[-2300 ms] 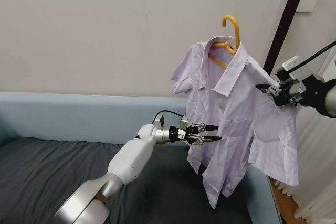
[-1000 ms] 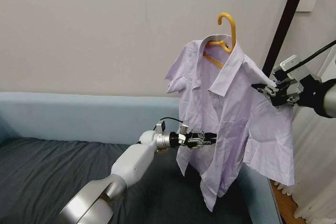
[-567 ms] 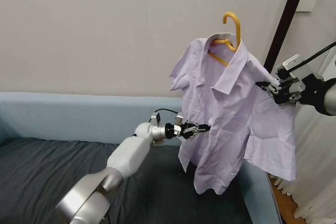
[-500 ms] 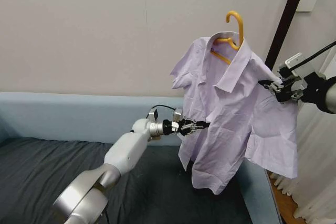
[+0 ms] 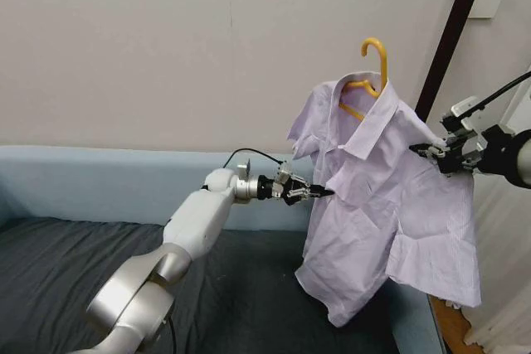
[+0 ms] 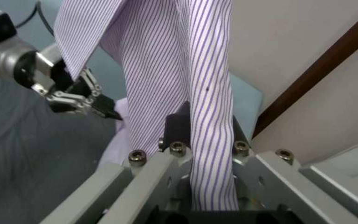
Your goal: Pick up the clothes from the sofa and hang them on the clothes hanger.
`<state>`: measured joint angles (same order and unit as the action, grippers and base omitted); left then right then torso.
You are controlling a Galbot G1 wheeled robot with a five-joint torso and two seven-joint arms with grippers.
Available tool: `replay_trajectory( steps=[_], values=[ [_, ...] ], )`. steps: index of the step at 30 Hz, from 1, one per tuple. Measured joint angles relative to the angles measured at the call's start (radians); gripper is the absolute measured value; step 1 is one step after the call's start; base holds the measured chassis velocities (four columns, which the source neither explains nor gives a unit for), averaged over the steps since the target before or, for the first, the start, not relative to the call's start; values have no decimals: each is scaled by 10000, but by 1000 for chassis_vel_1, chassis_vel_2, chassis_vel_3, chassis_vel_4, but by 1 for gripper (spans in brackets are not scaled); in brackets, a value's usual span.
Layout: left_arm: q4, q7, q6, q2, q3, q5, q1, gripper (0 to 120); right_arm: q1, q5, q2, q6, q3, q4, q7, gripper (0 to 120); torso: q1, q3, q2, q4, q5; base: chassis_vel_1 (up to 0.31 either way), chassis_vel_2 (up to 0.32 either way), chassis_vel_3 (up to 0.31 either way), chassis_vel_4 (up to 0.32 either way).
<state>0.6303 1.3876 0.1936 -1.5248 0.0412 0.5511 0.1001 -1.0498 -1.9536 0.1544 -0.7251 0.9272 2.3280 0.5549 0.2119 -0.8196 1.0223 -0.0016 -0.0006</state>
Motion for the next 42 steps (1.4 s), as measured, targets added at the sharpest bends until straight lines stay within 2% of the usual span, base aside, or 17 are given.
replay_trajectory(
  steps=[7, 9, 15, 19, 24, 26, 28, 30, 32, 34, 37, 40, 42],
  values=[
    [73, -1399, 278, -103, 343, -29, 395, 0, 92, -280, -156, 122, -246, -29, 221, 1, 1, 0, 0, 2, -2, 0, 0, 0, 0],
    [97, -1526, 306, -71, 387, -51, 435, 0, 93, -300, -160, 134, -250, -27, 243, 1, 0, 0, 0, 2, -2, 0, 0, 0, 0],
    [600, -2559, 680, 385, 756, -12, 985, 0, 86, -557, -287, 333, -383, 38, 470, 1, 0, 0, 0, 4, -2, 0, 0, 0, 0],
    [1038, -3350, 865, 711, 884, 414, 1360, 0, 119, -661, -380, 372, -483, 48, 533, 1, 0, 0, 0, 4, -3, 0, 0, 0, 0],
    [1604, -3291, 1082, 1174, 1096, 1053, 1735, 0, 153, -621, -445, 435, -552, 53, 527, 1, 0, 0, 0, 2, -3, 0, 0, 0, 0],
    [2042, -3000, 1093, 1460, 1150, 1455, 2006, 11, 173, -615, -454, 510, -578, 43, 495, 1, 0, 0, 0, 4, -5, 0, 0, 0, 0],
    [2236, -2947, 1094, 1568, 1147, 1574, 2128, 14, 177, -615, -454, 550, -592, 26, 468, 1, -1, 1, 0, 4, -4, 0, 0, 0, 0],
    [2574, -2933, 1084, 1809, 1083, 1622, 2373, 22, 181, -607, -453, 654, -606, -47, 405, 1, 0, 1, 0, 0, -4, 0, 0, 0, 0],
    [2920, -3284, 1039, 2080, 933, 1389, 2660, 32, 187, -536, -454, 735, -607, -162, 312, 1, 0, 1, 0, 1, -3, 0, 0, 0, 0],
    [3017, -3421, 985, 2149, 877, 1291, 2745, 33, 190, -504, -456, 749, -608, -201, 285, 1, 0, 1, 0, 1, -3, 0, 0, 0, 0],
    [3758, -4464, 642, 2615, 457, 903, 3394, 50, 194, -158, -511, 827, -698, -535, 63, 1, 0, 1, 0, 5, -4, 0, 0, 0, 0],
    [4026, -4781, 548, 2754, 295, 875, 3637, 55, 192, 32, -558, 893, -775, -719, -41, 1, 0, 1, 1, 4, -4, 0, 0, 0, 0],
    [4641, -5374, 477, 2964, -13, 873, 4141, 67, 171, 424, -656, 987, -989, -1027, -253, 1, -1, 0, 0, 3, -1, 0, 0, 0, 0]
  ],
)
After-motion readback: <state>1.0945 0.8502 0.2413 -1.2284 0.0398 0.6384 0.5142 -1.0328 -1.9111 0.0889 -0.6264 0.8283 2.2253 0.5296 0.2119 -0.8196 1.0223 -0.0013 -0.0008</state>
